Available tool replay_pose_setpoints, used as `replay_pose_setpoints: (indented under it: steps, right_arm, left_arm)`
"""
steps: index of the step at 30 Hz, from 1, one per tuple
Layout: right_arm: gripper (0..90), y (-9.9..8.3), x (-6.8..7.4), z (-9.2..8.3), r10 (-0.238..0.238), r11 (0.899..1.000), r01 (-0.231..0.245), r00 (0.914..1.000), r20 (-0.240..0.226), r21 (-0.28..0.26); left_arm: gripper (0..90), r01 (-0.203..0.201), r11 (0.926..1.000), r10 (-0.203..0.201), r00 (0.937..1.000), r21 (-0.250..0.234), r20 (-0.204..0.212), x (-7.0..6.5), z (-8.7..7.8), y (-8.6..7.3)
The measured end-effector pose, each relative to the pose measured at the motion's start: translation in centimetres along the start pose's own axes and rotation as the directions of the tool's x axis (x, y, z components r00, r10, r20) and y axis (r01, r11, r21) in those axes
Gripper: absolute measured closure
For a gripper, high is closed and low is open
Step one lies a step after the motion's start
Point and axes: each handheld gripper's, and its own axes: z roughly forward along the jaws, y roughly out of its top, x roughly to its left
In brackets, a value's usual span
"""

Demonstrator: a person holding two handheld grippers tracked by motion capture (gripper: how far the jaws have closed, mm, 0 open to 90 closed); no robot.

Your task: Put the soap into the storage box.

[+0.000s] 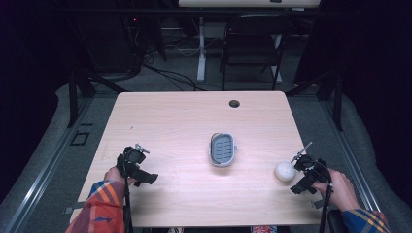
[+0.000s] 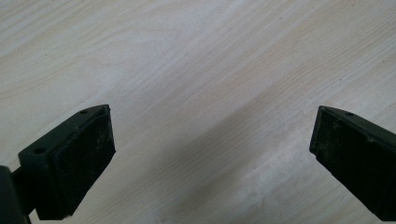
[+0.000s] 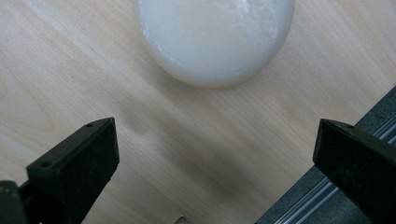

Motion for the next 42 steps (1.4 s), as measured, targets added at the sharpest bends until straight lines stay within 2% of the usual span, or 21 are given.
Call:
replay_pose_setpoints:
  steps: [2, 7, 8, 11, 17, 21, 22, 24, 25, 27, 29, 32, 35, 36, 38, 39, 40, 42]
  right_arm:
    - [0.1, 0.2, 0.0, -0.2, -0.025, 0.999, 0.024, 0.9996, 0.013, 0.037]
    - [0.0, 0.4, 0.1, -0.1, -0.038, 0.999, 0.037, 0.9993, 0.01, 0.038]
    - [0.0, 0.3, 0.2, 0.2, -0.007, 1.0, 0.007, 1.0, 0.001, 0.003]
    - [0.0, 0.5, 0.1, 0.0, -0.021, 0.999, 0.021, 0.9998, 0.004, 0.036]
    - [0.0, 0.5, 0.0, -0.1, -0.015, 1.0, 0.015, 0.9999, -0.003, 0.019]
    - [0.0, 0.6, -0.3, -0.4, -0.023, 0.999, 0.023, 0.9997, -0.007, 0.031]
    - [0.0, 0.6, -0.2, -0.4, -0.014, 1.0, 0.014, 0.9998, -0.011, 0.017]
    - [0.0, 0.6, -0.1, -0.7, -0.008, 1.0, 0.008, 0.9999, 0.014, -0.021]
    - [0.0, 0.5, 0.0, -0.6, 0.026, 0.997, -0.026, 0.9997, 0.0, -0.073]
    - [0.0, 0.9, -0.2, -1.2, -0.012, 0.999, 0.013, 0.9999, 0.011, -0.041]
    - [0.0, 1.1, -0.2, -1.3, -0.014, 0.999, 0.014, 0.9999, 0.008, -0.035]
    - [0.0, 1.2, -0.2, -1.2, -0.008, 0.999, 0.009, 0.9999, 0.015, -0.054]
    - [0.0, 1.3, -0.3, -1.4, -0.027, 0.998, 0.028, 0.9994, 0.021, -0.053]
    - [0.0, 1.4, -0.2, -1.4, -0.019, 0.997, 0.02, 0.9997, 0.013, -0.071]
    - [0.0, 1.7, -0.1, -1.2, -0.022, 0.997, 0.022, 0.9997, 0.005, -0.069]
    - [0.0, 1.7, 0.0, -0.9, -0.008, 0.995, 0.008, 1.0, -0.002, -0.095]
    - [0.0, 2.0, -0.1, -1.1, -0.041, 0.998, 0.042, 0.9991, 0.003, -0.056]
    - [0.0, 2.2, 0.1, -0.9, -0.033, 0.997, 0.033, 0.9994, -0.007, -0.071]
  left_arm:
    - [0.0, 0.001, 1.0, -0.001, 1.0, -0.002, -0.001, 0.0, 0.0, 0.0]
    - [0.0, -0.002, 1.0, 0.002, 1.0, 0.0, 0.002, 0.0, 0.0, 0.0]
    - [0.0, -0.001, 1.0, 0.001, 1.0, -0.001, 0.003, 0.0, 0.0, 0.0]
    - [0.0, -0.003, 1.0, 0.003, 1.0, -0.001, 0.007, -0.1, 0.0, 0.1]
    - [0.0, -0.007, 1.0, 0.007, 0.9999, 0.001, 0.008, -0.1, 0.1, 0.2]
    - [0.0, -0.012, 0.9999, 0.012, 0.9998, 0.007, 0.014, -0.1, 0.2, 0.3]
    - [0.0, -0.012, 0.9999, 0.012, 0.9998, 0.005, 0.013, -0.1, 0.2, 0.3]
    - [0.0, -0.013, 0.9999, 0.013, 0.9998, 0.004, 0.012, -0.1, 0.3, 0.3]
    - [0.0, -0.014, 0.9999, 0.014, 0.9998, 0.004, 0.012, -0.1, 0.3, 0.3]
    - [0.0, -0.014, 0.9999, 0.014, 0.9998, 0.005, 0.013, -0.1, 0.3, 0.4]
    - [0.0, -0.018, 0.9998, 0.018, 0.9997, 0.004, 0.014, -0.2, 0.3, 0.5]
    - [0.0, -0.02, 0.9998, 0.02, 0.9997, 0.009, 0.015, -0.2, 0.3, 0.5]
    - [0.0, -0.019, 0.9998, 0.019, 0.9997, 0.009, 0.015, -0.2, 0.3, 0.5]
    - [0.0, -0.019, 0.9998, 0.019, 0.9997, 0.011, 0.014, -0.2, 0.3, 0.5]
    - [0.0, -0.02, 0.9997, 0.02, 0.9997, 0.013, 0.015, -0.2, 0.4, 0.6]
    - [0.0, -0.02, 0.9997, 0.02, 0.9997, 0.014, 0.015, -0.2, 0.4, 0.6]
    - [0.0, -0.019, 0.9997, 0.019, 0.9997, 0.013, 0.015, -0.3, 0.4, 0.6]
    - [0.0, -0.018, 0.9998, 0.018, 0.9997, 0.013, 0.015, -0.2, 0.4, 0.6]
